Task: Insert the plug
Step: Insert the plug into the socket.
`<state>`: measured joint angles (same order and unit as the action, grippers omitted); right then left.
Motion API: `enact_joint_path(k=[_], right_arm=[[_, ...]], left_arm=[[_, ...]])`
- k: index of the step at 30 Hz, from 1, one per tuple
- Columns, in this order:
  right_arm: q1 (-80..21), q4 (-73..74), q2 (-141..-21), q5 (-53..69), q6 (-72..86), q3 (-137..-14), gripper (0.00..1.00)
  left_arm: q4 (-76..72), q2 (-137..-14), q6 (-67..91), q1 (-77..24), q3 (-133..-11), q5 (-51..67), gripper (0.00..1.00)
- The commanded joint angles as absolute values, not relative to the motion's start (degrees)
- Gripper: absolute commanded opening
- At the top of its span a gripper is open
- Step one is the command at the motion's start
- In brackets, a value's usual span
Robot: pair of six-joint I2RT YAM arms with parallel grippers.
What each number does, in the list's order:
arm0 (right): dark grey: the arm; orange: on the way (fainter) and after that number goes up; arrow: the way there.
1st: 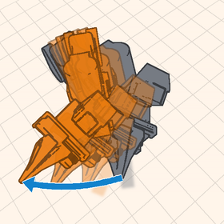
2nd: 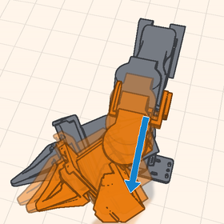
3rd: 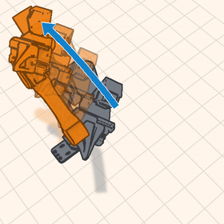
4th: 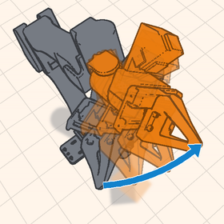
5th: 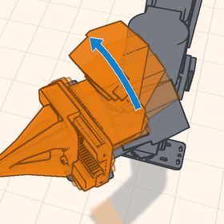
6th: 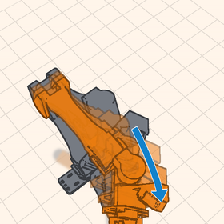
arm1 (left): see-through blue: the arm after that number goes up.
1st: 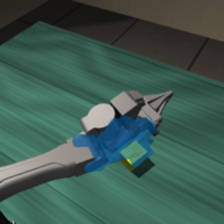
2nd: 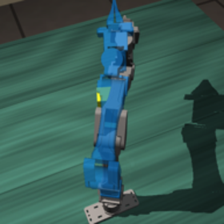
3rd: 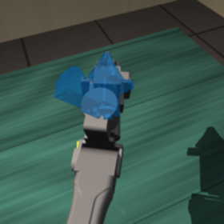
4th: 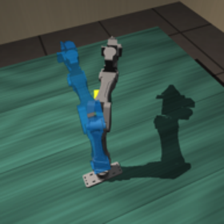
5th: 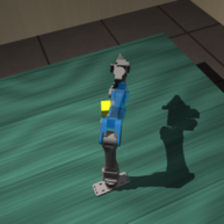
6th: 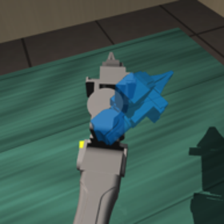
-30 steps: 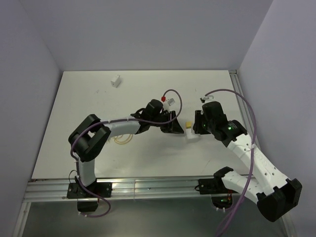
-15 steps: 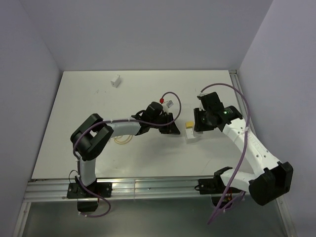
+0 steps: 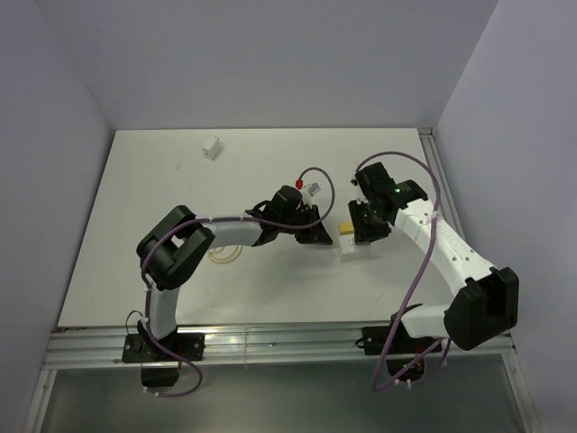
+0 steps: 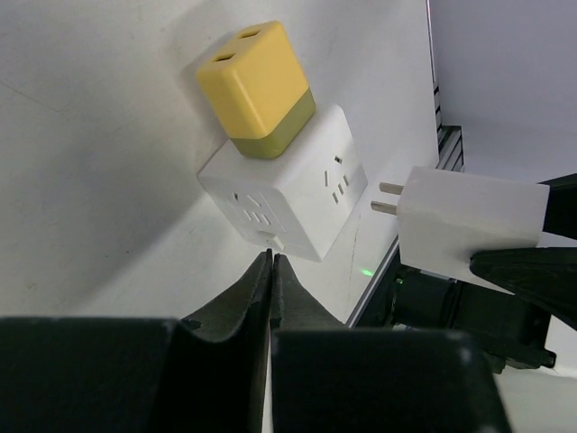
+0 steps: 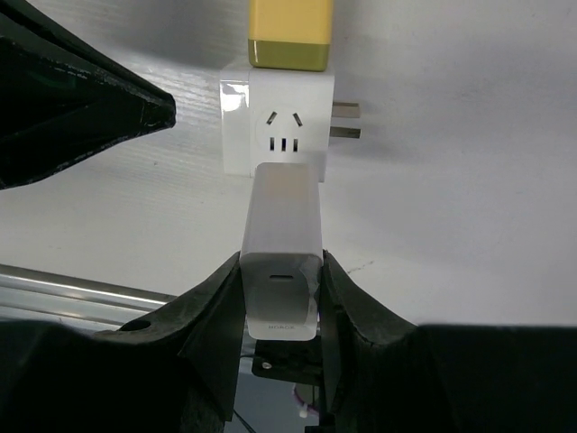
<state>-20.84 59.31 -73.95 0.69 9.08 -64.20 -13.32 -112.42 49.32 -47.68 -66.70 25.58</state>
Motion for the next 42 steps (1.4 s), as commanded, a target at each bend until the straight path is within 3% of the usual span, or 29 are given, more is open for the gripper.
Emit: enact_joint_path(k=[1,42], right_arm=[[-20.7,59.9,-74.6,0.4,8.9,-67.5,0.0],[-23.6,56.9,-79.8,-2.2,11.9,-67.1,0.0]], left_arm=[[-16.3,-113.7,50.5,-48.6,-69.0,26.0,0.08],[-18.4,-114.6,50.9,-48.9,-68.6,27.4,0.14]])
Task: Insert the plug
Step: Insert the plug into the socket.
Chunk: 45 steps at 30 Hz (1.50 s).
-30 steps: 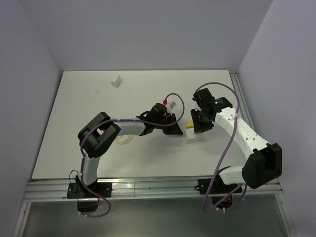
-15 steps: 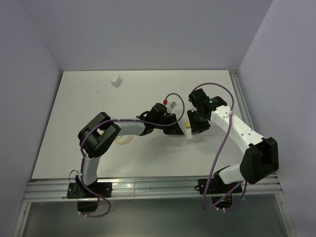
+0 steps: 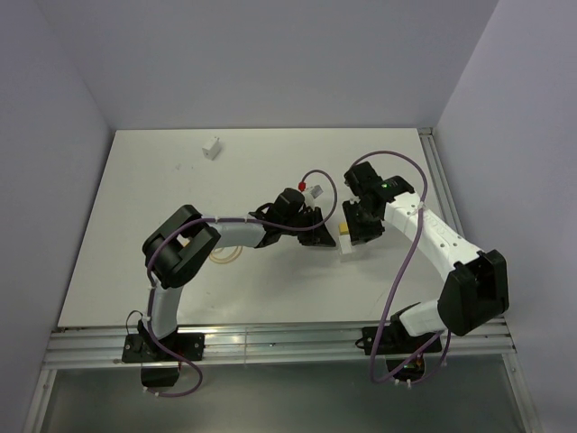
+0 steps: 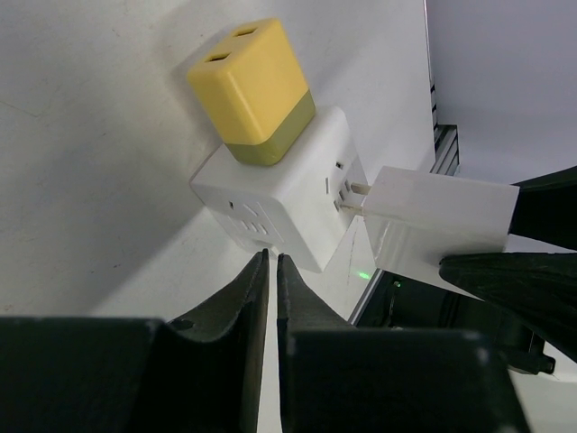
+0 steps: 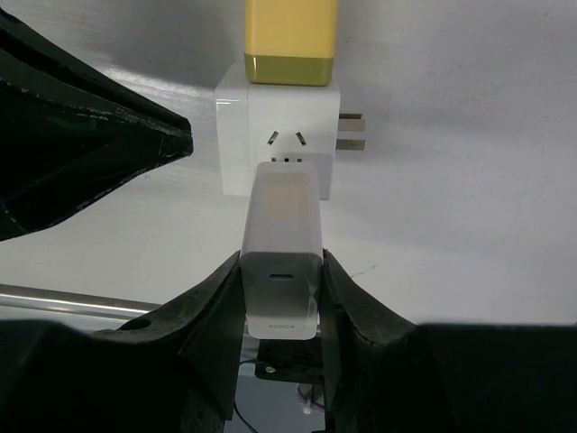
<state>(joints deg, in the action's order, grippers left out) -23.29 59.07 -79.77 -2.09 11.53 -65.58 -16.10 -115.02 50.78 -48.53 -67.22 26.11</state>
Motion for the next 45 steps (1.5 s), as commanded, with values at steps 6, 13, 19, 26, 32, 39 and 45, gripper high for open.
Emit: enact_joint_path(k=[6,13,19,26,32,39,45], right_arm=[[-23.6,56.4,-80.8,-1.3,12.0,-66.4,0.0],[-23.6,58.0,-83.0,-3.2,12.1,-67.0,0.0],[-23.6,59.9,-87.0,-2.2,11.3,-68.8,0.0],[-23.5,56.7,-91.0,-1.2,11.5,-65.2,0.0],[-23.7,53.7,-93.2,-3.1,13.1,-62.9,0.0],[-24.5,57.0,-100.6,-1.3,10.1,-65.8,0.0],[-25.0,60.3,-105.4,1.2,9.3,-71.2,0.0]], left_arm=[[-18.0,-114.6,50.7,-48.9,-69.0,27.4,0.14],[-18.2,-115.2,50.7,-48.9,-69.3,27.9,0.14],[-18.5,-115.3,51.2,-48.9,-69.3,27.9,0.14],[-19.4,-115.8,51.8,-49.0,-69.4,28.6,0.14],[-19.1,-116.2,51.4,-48.9,-69.0,28.1,0.14],[-19.2,-117.5,52.1,-48.9,-70.0,29.0,0.14],[-20.3,-117.2,52.5,-48.9,-68.9,29.1,0.14]])
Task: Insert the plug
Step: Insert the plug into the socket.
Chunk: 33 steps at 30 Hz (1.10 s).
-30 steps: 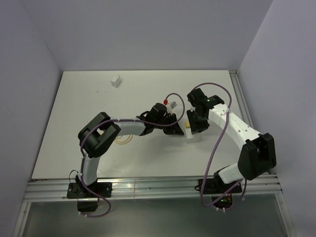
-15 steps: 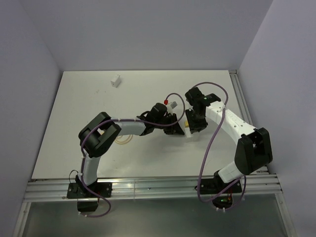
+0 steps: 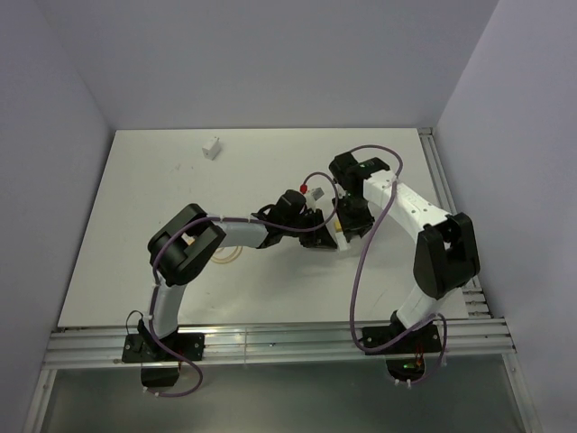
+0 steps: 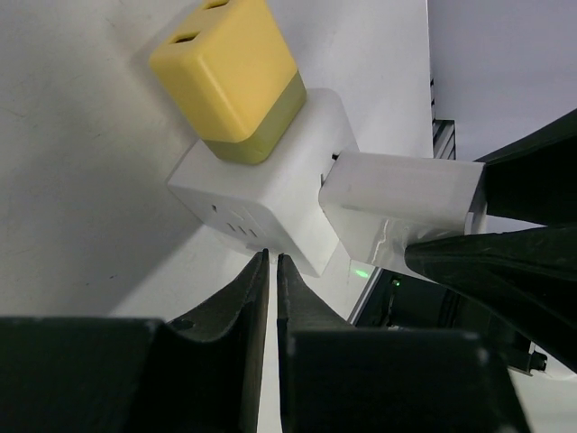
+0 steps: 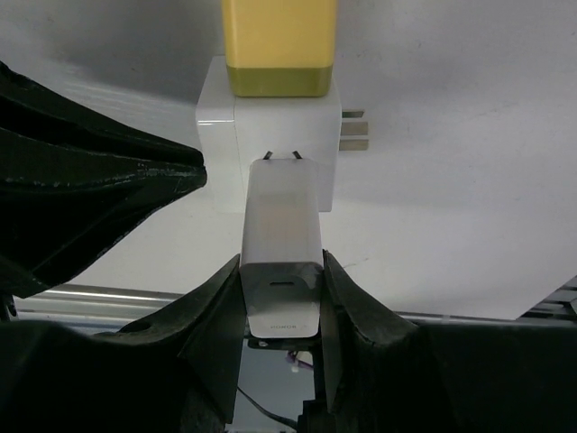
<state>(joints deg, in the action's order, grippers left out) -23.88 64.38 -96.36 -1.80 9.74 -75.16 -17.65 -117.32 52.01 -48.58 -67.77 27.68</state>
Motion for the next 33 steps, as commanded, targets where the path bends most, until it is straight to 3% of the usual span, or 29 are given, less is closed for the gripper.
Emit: enact_joint_path(k=[1,6,10,16,17,18,21,27,33], right_arm=[[-25.0,60.3,-105.6,1.3,9.4,-71.6,0.0],[-25.0,59.0,-105.4,0.1,11.0,-72.7,0.0],[-25.0,56.4,-100.3,0.1,12.2,-75.0,0.01],[-25.0,56.2,-96.4,-2.4,13.6,-80.1,0.22],[-24.9,56.3,-96.3,-2.5,13.6,-80.3,0.27],[-24.9,56.1,-96.2,-2.4,13.7,-80.3,0.4],[-24.9,54.2,-94.8,-2.3,13.9,-79.2,0.59],[-25.0,51.5,-91.7,-1.9,14.3,-78.8,0.75],[-25.0,52.7,-86.8,-6.4,15.5,-83.8,0.8]], left_arm=[[-20.2,-117.2,52.5,-48.8,-68.8,29.2,0.14],[-20.6,-116.4,52.5,-48.8,-68.5,29.3,0.15],[-20.7,-115.2,52.2,-48.8,-67.2,28.1,0.23],[-23.4,-112.8,53.7,-48.1,-63.3,26.7,0.26],[-23.7,-112.1,53.8,-48.0,-62.6,25.8,0.27],[-24.1,-110.8,53.9,-48.0,-62.0,25.2,0.29],[-24.1,-108.1,53.9,-47.7,-59.9,23.6,0.36],[-24.4,-102.2,53.7,-47.1,-55.0,20.3,0.46],[-18.3,-91.6,52.6,-44.7,-49.4,16.4,0.49]])
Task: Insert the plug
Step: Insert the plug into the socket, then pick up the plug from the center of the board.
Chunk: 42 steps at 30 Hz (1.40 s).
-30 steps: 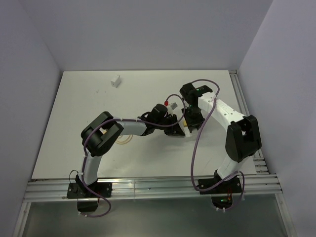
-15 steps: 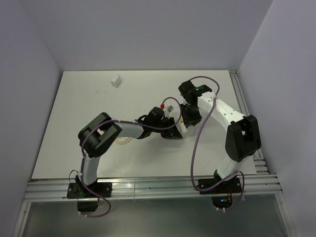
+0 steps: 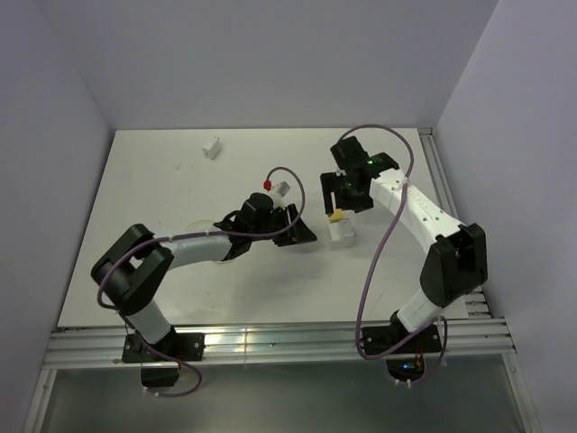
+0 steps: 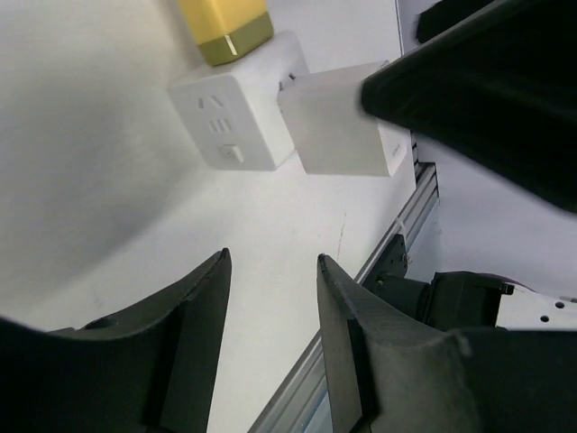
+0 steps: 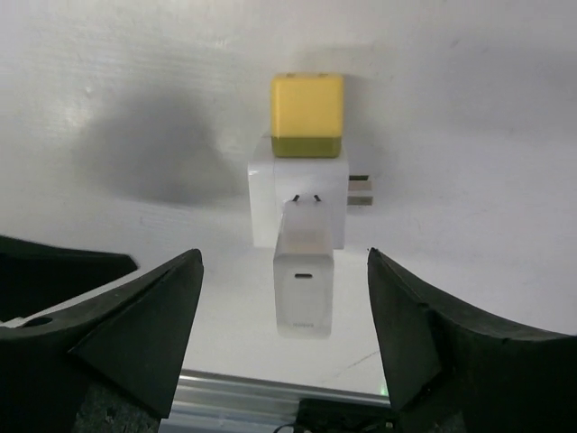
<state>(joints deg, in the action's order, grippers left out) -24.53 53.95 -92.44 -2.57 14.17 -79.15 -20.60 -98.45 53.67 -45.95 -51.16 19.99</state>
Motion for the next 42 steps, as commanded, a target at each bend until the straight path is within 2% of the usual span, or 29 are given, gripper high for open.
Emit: enact_joint_path(k=[1,7,8,9,13,20,22,32,42], right_arm=[[-25.0,53.0,-85.8,-8.2,16.4,-84.1,0.81],[-25.0,49.8,-74.5,-12.2,20.1,-78.5,0.83],[-25.0,48.8,-71.2,-11.3,20.5,-77.0,0.83],[-25.1,47.0,-69.5,-9.2,20.7,-74.2,0.83],[-26.0,44.8,-63.8,-5.8,22.5,-69.6,0.81],[-33.9,44.0,-59.8,-5.9,23.8,-66.7,0.8],[-34.4,43.1,-59.1,-4.9,23.8,-65.4,0.79],[-35.4,41.4,-54.6,-3.1,22.5,-60.6,0.79],[-35.4,40.5,-51.8,-3.0,21.7,-58.0,0.79]], left_arm=[[-16.2,-89.8,52.0,-43.7,-49.1,14.0,0.49],[9.4,-75.6,51.6,-38.9,-49.8,-2.3,0.59],[13.0,-73.0,52.5,-38.2,-50.2,-10.0,0.62],[19.4,-72.0,53.3,-37.5,-51.1,-13.1,0.68],[28.7,-69.6,54.4,-31.0,-52.0,-22.8,0.75],[31.2,-72.8,53.4,-14.0,-48.3,-21.7,0.7],[31.8,-74.3,54.0,-12.3,-48.1,-21.6,0.69],[32.8,-81.6,58.4,-11.6,-47.8,-23.4,0.6],[31.1,-79.9,60.6,-14.1,-43.2,-23.4,0.6]])
